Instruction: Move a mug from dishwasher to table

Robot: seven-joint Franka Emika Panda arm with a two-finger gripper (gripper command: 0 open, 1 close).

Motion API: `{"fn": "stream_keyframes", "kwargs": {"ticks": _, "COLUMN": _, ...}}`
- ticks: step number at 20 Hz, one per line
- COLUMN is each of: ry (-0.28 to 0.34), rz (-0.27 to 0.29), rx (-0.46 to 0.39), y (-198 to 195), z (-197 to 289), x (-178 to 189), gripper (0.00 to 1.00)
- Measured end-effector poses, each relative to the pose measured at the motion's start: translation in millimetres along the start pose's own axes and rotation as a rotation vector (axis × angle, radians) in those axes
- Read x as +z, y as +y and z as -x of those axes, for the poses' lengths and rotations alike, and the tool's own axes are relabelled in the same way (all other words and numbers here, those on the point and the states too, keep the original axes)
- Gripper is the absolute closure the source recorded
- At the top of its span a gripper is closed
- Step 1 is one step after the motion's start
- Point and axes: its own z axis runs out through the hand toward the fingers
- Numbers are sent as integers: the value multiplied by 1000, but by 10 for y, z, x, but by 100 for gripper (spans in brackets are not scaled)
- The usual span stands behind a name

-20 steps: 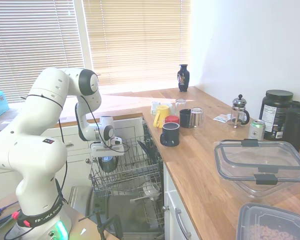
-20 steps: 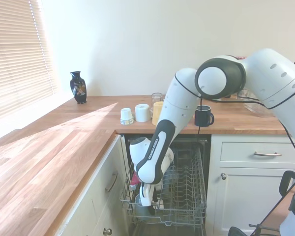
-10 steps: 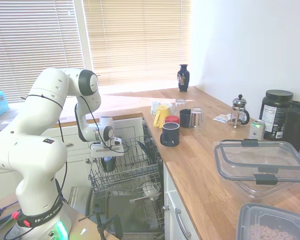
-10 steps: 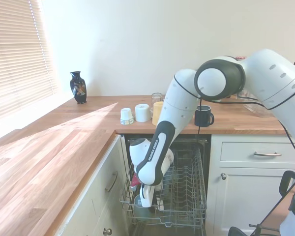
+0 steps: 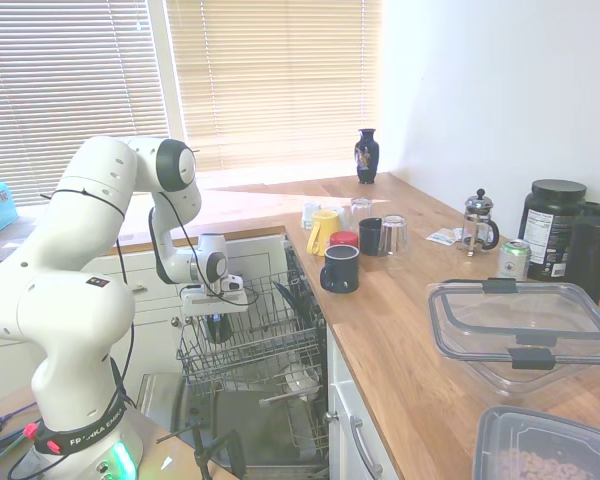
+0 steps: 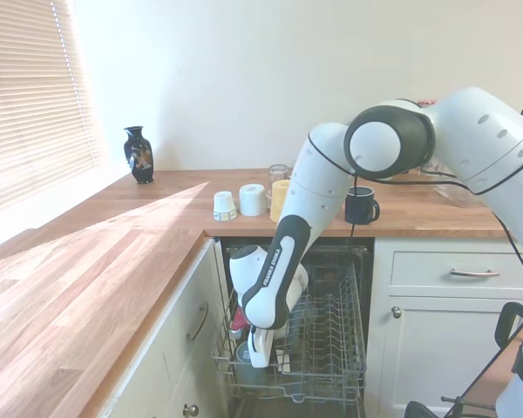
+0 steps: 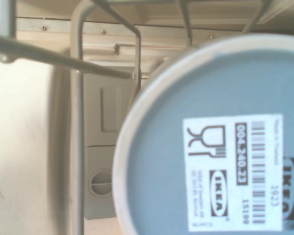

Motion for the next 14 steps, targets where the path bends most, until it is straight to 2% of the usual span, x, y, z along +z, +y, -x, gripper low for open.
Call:
{"fn": "stream_keyframes", "kwargs": {"ticks": 7, "ry": 36, "rz": 8, "rx": 35, "y": 97, "z": 84, "x": -199, "gripper": 100}}
{"fn": "stream_keyframes", "kwargs": {"ticks": 14, "ry": 100, "rz": 3, "rx": 66, "y": 162, "z": 308, "x": -879, "gripper": 100}}
